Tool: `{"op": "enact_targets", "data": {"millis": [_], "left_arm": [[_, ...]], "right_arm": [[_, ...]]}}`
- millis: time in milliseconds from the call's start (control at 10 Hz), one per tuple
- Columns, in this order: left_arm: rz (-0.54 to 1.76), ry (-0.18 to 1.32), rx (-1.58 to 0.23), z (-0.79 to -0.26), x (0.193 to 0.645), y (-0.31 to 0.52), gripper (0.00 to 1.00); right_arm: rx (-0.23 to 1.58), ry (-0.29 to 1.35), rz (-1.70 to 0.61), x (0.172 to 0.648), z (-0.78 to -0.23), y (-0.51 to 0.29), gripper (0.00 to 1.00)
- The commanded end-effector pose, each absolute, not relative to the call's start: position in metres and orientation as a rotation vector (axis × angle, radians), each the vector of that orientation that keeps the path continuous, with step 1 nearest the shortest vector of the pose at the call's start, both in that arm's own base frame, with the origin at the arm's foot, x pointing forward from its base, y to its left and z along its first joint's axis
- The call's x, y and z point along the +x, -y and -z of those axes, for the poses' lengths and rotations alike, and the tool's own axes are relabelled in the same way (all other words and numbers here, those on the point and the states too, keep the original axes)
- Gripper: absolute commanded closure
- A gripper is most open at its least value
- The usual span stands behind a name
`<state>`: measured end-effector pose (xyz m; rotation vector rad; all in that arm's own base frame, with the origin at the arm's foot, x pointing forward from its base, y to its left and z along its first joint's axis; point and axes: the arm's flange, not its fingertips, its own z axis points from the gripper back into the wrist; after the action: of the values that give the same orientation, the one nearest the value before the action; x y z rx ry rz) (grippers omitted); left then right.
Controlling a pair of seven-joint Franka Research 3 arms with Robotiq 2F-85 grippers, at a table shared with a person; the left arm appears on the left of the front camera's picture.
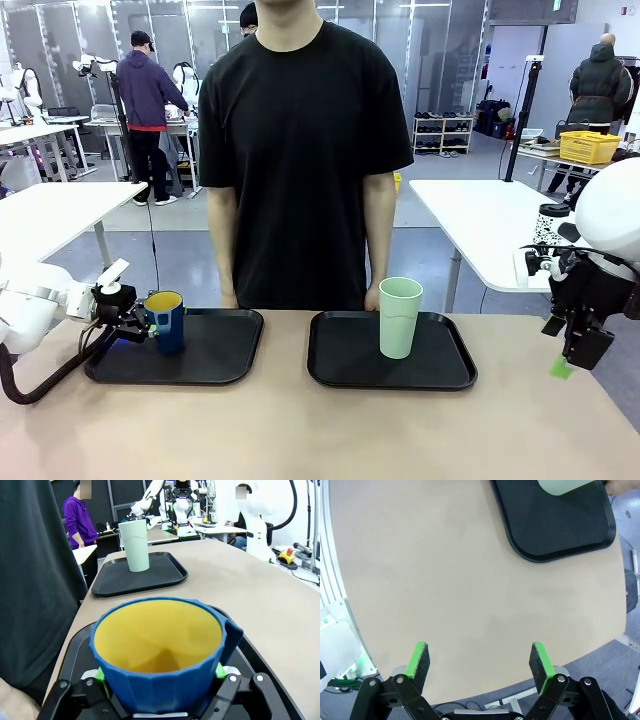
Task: Sort and store the cups by type.
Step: Pick up the Handle plastic cup and place it into the empty Flat Tray.
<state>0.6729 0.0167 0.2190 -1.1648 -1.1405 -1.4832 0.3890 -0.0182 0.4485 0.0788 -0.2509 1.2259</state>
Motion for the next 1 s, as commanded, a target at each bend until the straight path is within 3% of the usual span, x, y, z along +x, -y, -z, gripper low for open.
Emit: {"op": "enact_targets", "data": {"millis": [0,100,900], "left_arm": [[1.488,1.121,-1.186,-0.209,0.678,-0.016,0.05],[1.483,1.124,-1.179,-0.210,0.677,-0.018,0.00],[1.395,1.149,-1.085,-0.223,0.660,-0.058,0.00]], "right_arm": [[0.069,0.236,-1.206,0.388,-0.448,0.017,0.00],[0.069,0.236,-1.206,0.388,-0.448,0.017,0.00],[0.069,0.236,-1.206,0.388,-0.448,0.017,0.00]]}}
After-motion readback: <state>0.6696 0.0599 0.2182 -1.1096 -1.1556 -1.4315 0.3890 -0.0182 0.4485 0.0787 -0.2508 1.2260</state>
